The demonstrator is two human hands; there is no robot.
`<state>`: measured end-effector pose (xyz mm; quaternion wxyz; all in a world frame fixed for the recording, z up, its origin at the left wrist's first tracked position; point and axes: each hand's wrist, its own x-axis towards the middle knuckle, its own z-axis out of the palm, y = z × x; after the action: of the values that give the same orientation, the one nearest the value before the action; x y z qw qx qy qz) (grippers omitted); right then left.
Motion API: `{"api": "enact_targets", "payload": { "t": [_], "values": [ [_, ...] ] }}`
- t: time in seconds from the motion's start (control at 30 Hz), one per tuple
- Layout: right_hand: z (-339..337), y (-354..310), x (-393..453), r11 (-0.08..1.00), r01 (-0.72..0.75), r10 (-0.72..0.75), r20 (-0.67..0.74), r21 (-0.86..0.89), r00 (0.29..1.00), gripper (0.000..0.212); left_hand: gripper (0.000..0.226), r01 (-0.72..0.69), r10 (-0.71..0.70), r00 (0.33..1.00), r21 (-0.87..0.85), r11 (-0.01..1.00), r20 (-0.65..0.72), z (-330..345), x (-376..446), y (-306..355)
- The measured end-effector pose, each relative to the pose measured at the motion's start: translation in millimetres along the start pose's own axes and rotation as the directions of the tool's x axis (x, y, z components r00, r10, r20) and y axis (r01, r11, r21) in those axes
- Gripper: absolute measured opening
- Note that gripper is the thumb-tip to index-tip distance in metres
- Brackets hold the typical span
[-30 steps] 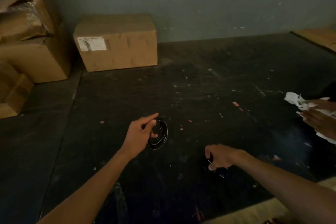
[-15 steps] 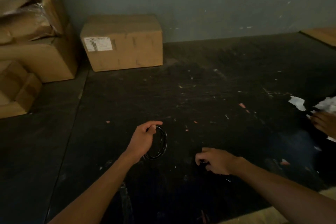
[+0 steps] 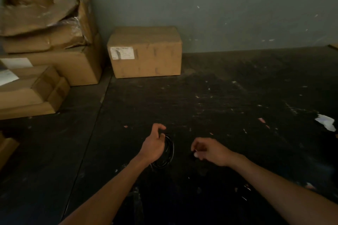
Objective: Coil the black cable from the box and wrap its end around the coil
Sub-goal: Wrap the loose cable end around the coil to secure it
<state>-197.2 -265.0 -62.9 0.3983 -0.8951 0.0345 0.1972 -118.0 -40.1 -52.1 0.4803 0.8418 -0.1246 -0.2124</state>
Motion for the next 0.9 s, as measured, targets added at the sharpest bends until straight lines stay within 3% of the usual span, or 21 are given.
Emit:
{"api": "enact_targets", "payload": {
  "t": [0.17, 0.37, 0.6, 0.9],
  "values": [
    [-21, -53, 6, 0.973, 0.192, -0.170, -0.163, 0.131, 0.972, 0.016, 0.009, -0.008, 0.007, 0.999, 0.029, 1.000, 0.049, -3, -2, 9],
    [-33, -84, 7, 0.939, 0.340, -0.317, -0.266, 0.046, 0.910, 0.015, 0.010, -0.067, 0.075, 0.988, -0.060, 0.996, 0.137, -9, -4, 27],
    [-41, -94, 6, 0.922, 0.387, -0.374, -0.301, -0.015, 0.877, 0.020, 0.026, -0.056, 0.103, 0.987, -0.342, 0.938, 0.123, -10, -12, 47],
    [-41, -99, 4, 0.920, 0.377, -0.388, -0.367, -0.106, 0.845, 0.015, 0.021, -0.246, 0.257, 0.966, -0.255, 0.935, 0.010, -7, -12, 47]
  ]
}}
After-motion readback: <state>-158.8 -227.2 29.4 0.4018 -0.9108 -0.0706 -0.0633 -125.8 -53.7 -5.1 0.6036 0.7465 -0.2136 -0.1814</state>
